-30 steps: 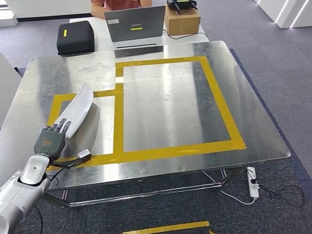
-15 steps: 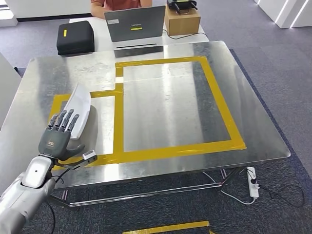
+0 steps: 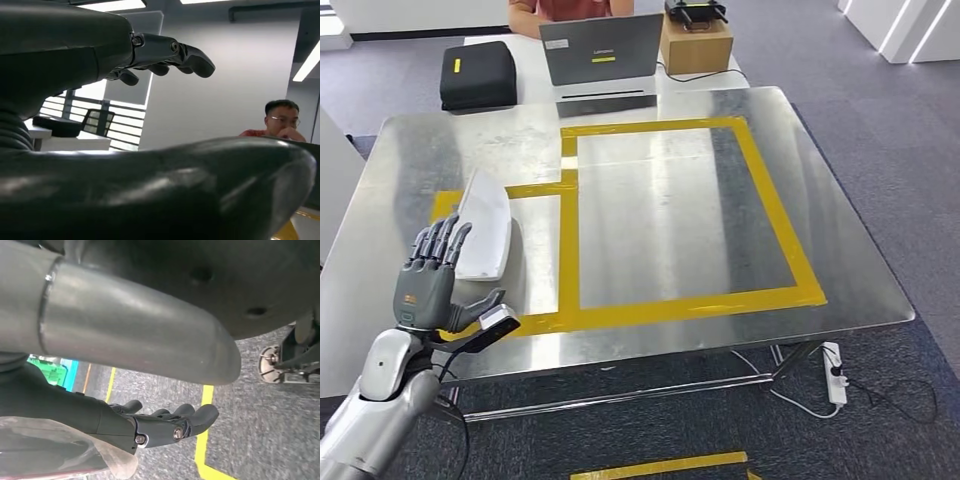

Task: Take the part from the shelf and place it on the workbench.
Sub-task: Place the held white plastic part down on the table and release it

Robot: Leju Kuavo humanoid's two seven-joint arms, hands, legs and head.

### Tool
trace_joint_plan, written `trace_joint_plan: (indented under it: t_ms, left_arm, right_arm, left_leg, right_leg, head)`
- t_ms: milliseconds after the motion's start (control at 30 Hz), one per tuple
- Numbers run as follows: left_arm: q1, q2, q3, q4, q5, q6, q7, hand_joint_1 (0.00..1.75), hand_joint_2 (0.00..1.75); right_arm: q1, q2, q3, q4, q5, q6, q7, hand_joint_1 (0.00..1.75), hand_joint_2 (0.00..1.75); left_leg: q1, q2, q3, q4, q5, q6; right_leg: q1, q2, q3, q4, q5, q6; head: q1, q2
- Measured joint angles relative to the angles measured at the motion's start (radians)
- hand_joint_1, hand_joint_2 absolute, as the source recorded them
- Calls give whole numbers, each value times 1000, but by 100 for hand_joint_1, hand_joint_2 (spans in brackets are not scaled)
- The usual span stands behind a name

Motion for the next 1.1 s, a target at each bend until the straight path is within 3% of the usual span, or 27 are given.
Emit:
trace_joint_plan:
  t_ms: [33, 67, 100, 167, 200, 300, 367, 467, 500, 533, 567, 667, 733, 800, 833, 900, 967, 1000, 1033, 1067, 1100]
  left_arm:
    - [9, -1, 2, -7, 13, -5, -4, 0, 0]
    - [16, -2, 4, -14, 24, -8, -8, 0, 0]
    - [22, -4, 6, -20, 31, -10, -11, 0, 0]
    - [26, -5, 11, -30, 38, -10, -15, 0, 0]
    - [27, -5, 13, -35, 42, -11, -16, 0, 0]
    - [32, -5, 21, -41, 59, -19, -18, 0, 0]
    - [40, -4, 27, -42, 73, -24, -24, 0, 0]
    - [52, -4, 37, -42, 92, -28, -32, 0, 0]
    - [58, -4, 39, -42, 97, -29, -33, 0, 0]
    - [64, -4, 42, -42, 100, -30, -34, 0, 0]
    - [69, -5, 44, -42, 104, -31, -34, 0, 0]
    - [74, -5, 56, -52, 112, -35, -34, 0, 0]
    - [76, -5, 64, -60, 117, -39, -34, 0, 0]
    - [84, -5, 70, -64, 130, -45, -34, 0, 0]
    - [87, -6, 73, -65, 138, -50, -34, 0, 0]
    - [96, -11, 79, -66, 155, -59, -36, 0, 0]
    - [109, -14, 84, -66, 163, -62, -39, 0, 0]
    - [116, -15, 86, -66, 165, -62, -40, 0, 0]
    - [122, -15, 87, -66, 166, -62, -41, 0, 0]
    - [126, -15, 88, -66, 167, -62, -42, 0, 0]
    - [129, -15, 89, -66, 167, -62, -43, 0, 0]
  right_arm:
    - [1, 0, 0, 0, 0, 0, 2, 0, 0]
    - [1, 0, 0, 0, 0, 0, 3, 0, 0]
    - [1, 0, 0, 0, 1, 0, 4, 0, 0]
    - [-2, 0, 0, 0, 1, 0, 4, 0, 0]
    - [-3, 0, 0, 0, 1, 0, 4, 0, 0]
    - [-3, 0, 0, 0, 2, 0, 8, 0, 0]
    - [-3, 0, -1, 0, 4, -1, 11, 0, 0]
    - [-2, 0, -1, 0, 7, -2, 15, 0, 0]
    - [-1, 0, -1, 0, 8, -2, 17, 0, 0]
    - [-1, 0, -1, 0, 9, -3, 19, 0, 0]
    - [-1, 0, -1, 0, 11, -3, 20, 0, 0]
    - [-3, 0, -1, 0, 14, -4, 24, 0, 0]
    - [-3, -1, -1, 0, 16, -6, 26, 0, 0]
    - [-2, -1, -1, 0, 17, -11, 31, 0, 0]
    - [-2, -2, -1, 0, 17, -15, 34, 0, 0]
    - [-2, -3, -1, 0, 17, -21, 39, 0, 0]
    - [-2, -5, -1, 0, 17, -23, 40, 0, 0]
    - [-2, -7, -1, 0, 17, -23, 41, 0, 0]
    - [-1, -8, -1, 0, 18, -23, 41, 0, 0]
    - [-1, -9, -1, 0, 18, -23, 41, 0, 0]
    - [-1, -10, -1, 0, 18, -24, 41, 0, 0]
  left_leg:
    - [1, 0, -3, 3, 1, -2]
    - [2, 0, -6, 6, 1, -3]
    - [3, -1, -9, 11, 2, -7]
    - [3, -3, -18, 19, 3, -18]
    - [2, -4, -22, 23, 6, -26]
    - [3, -7, -32, 31, 12, -44]
    - [5, -2, -50, 73, -31, -54]
    - [8, 3, -106, 255, -156, -66]
    - [9, 4, -113, 301, -176, -67]
    - [9, 4, -105, 314, -175, -66]
    - [8, 4, -78, 289, -156, -62]
    - [3, 7, 61, 82, -98, -42]
    - [-4, 10, 106, 3, -98, -31]
    - [-6, 11, 104, -8, -85, -23]
    - [-5, 12, 99, -13, -75, -18]
    - [0, 14, 80, -20, -50, -6]
    - [-2, 15, 52, -19, -29, 0]
    - [-2, 15, 37, -17, -18, 0]
    - [-3, 15, 22, -15, -9, -1]
    - [-3, 15, 8, -12, 0, -2]
    - [-3, 14, -5, -8, 7, -4]
  right_leg:
    - [-1, -1, 6, -3, 13, 1]
    - [-2, -1, 32, -47, 42, 2]
    - [-4, -1, 72, -121, 74, 4]
    - [-4, 4, 140, -240, 111, -1]
    - [-3, 6, 154, -267, 114, -6]
    - [-1, 6, 146, -267, 120, -29]
    - [-3, 2, 133, -268, 132, -47]
    - [-1, -4, 104, -267, 153, -61]
    - [1, -7, 94, -267, 160, -62]
    - [3, -9, 84, -267, 167, -62]
    - [5, -10, 75, -266, 174, -61]
    - [9, -13, 54, -265, 195, -54]
    - [9, -15, 51, -267, 210, -43]
    - [7, -16, 49, -272, 222, -29]
    - [6, -14, 44, -268, 215, -23]
    - [5, -10, 17, -211, 148, -14]
    - [3, -9, -21, -82, 53, -7]
    - [3, -9, -32, -23, 28, -4]
    - [3, -9, -30, 12, 26, -3]
    - [3, -9, -11, 9, 43, -3]
    - [3, -8, 28, -34, 70, -4]
  head:
    - [0, 0]
    - [0, 0]
    - [1, 0]
    - [0, 0]
    - [0, 0]
    - [0, 0]
    - [-2, 0]
    - [-6, 0]
    - [-6, 0]
    - [-6, 0]
    - [-6, 0]
    - [-5, 0]
    - [-5, 0]
    - [-8, 0]
    - [-9, 0]
    - [-7, 0]
    - [-5, 0]
    - [-5, 0]
    - [-5, 0]
    - [-5, 0]
    - [-5, 0]
